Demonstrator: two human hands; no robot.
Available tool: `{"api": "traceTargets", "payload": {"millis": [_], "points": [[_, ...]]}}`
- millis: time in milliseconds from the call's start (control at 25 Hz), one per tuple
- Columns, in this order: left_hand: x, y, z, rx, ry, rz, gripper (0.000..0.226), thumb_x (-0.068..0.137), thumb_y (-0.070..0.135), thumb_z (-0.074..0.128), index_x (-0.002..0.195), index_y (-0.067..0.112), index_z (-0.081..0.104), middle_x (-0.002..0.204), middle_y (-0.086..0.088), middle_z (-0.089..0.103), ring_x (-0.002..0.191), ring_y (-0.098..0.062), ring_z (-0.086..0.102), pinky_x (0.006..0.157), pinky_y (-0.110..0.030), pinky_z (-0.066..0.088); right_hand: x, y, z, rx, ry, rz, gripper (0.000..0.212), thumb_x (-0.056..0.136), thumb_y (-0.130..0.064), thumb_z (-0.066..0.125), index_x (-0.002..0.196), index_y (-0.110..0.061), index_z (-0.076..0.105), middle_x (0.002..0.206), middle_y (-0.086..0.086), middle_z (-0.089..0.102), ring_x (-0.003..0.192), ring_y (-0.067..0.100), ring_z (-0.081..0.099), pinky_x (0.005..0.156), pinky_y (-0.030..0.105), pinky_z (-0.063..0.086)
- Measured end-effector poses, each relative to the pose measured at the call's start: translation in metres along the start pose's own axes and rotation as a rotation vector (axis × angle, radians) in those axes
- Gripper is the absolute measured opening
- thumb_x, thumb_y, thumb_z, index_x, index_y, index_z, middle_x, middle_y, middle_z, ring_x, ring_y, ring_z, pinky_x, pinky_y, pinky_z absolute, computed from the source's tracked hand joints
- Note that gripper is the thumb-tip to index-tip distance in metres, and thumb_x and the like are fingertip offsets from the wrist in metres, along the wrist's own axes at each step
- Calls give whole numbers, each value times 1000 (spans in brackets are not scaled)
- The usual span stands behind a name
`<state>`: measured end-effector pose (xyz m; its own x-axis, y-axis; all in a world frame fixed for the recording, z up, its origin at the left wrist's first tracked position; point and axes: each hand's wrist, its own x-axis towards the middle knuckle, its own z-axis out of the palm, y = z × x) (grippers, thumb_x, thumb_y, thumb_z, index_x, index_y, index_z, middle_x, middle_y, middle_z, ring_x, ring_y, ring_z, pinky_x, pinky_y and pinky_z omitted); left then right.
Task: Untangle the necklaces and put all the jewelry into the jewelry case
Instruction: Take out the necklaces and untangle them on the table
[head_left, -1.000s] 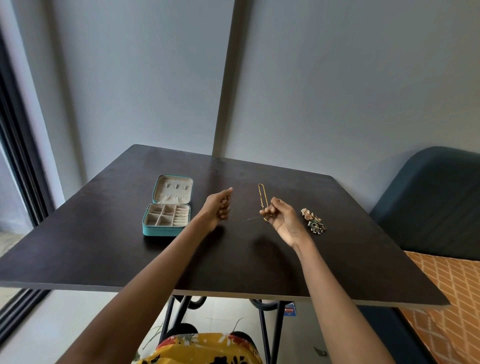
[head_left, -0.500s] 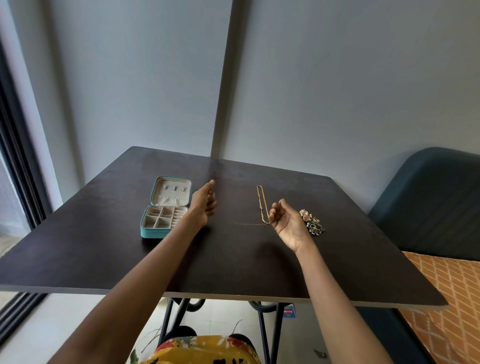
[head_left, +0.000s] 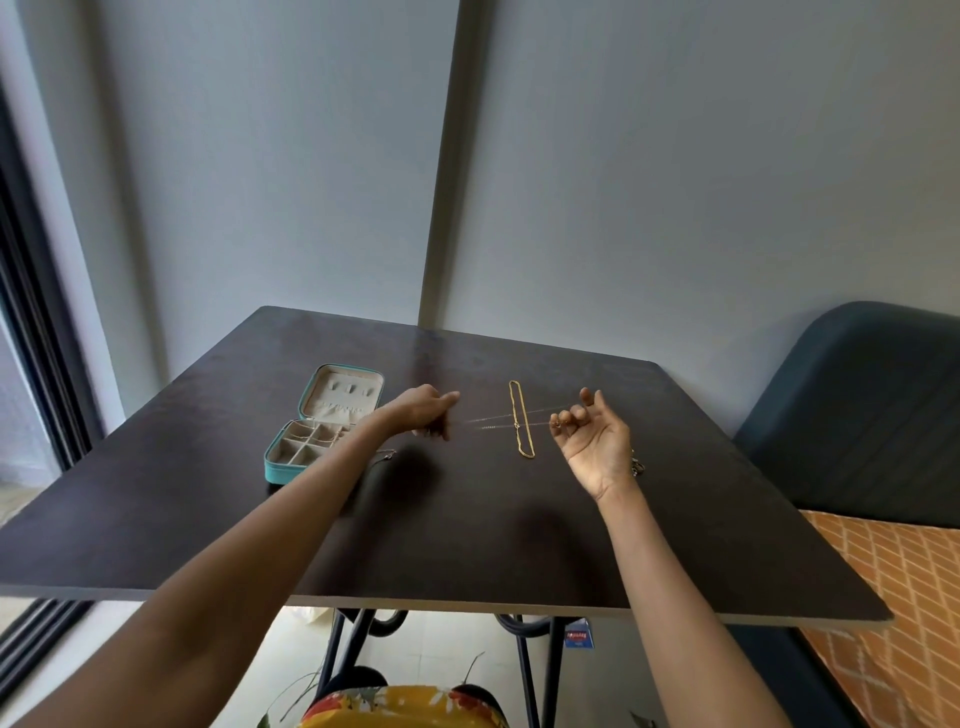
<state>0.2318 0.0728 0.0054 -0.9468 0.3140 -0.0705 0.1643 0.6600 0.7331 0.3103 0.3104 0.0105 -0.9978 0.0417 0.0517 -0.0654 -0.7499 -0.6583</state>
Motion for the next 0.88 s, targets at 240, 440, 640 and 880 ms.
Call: {"api": "traceTargets", "payload": {"millis": [240, 440, 640, 880], "points": [[31, 3, -7, 305, 16, 177, 20, 91, 16, 57, 89, 3, 71, 91, -11, 73, 69, -15, 64, 70, -18, 43, -5, 3, 22, -506, -213, -1, 15, 87, -21, 54, 75, -12, 53, 46, -1, 48, 44, 12, 45, 62, 26, 50], [75, -1, -13, 509, 33, 243, 36, 80, -2, 49, 110, 8, 66, 111, -10, 65, 106, -25, 58, 91, -25, 41, 4, 38, 34, -1563, -393, -126, 17, 88, -25, 61, 72, -22, 56, 59, 1, 64, 56, 9, 59, 65, 28, 49], [123, -8, -14, 648, -33, 280, 41, 84, -3, 46, 119, 14, 60, 119, -9, 57, 114, -24, 51, 98, -32, 41, 20, 80, 21, -2107, -348, -591, 20, 86, -37, 60, 84, -17, 60, 76, 5, 69, 73, 27, 66, 64, 32, 48], [163, -7, -4, 651, -47, 310, 37, 84, -3, 48, 113, 13, 63, 117, -9, 56, 111, -25, 55, 90, -30, 43, 43, 99, 4, -2048, -337, -892, 16, 70, -21, 70, 70, -18, 54, 62, -5, 57, 56, 14, 55, 51, 26, 46]]}}
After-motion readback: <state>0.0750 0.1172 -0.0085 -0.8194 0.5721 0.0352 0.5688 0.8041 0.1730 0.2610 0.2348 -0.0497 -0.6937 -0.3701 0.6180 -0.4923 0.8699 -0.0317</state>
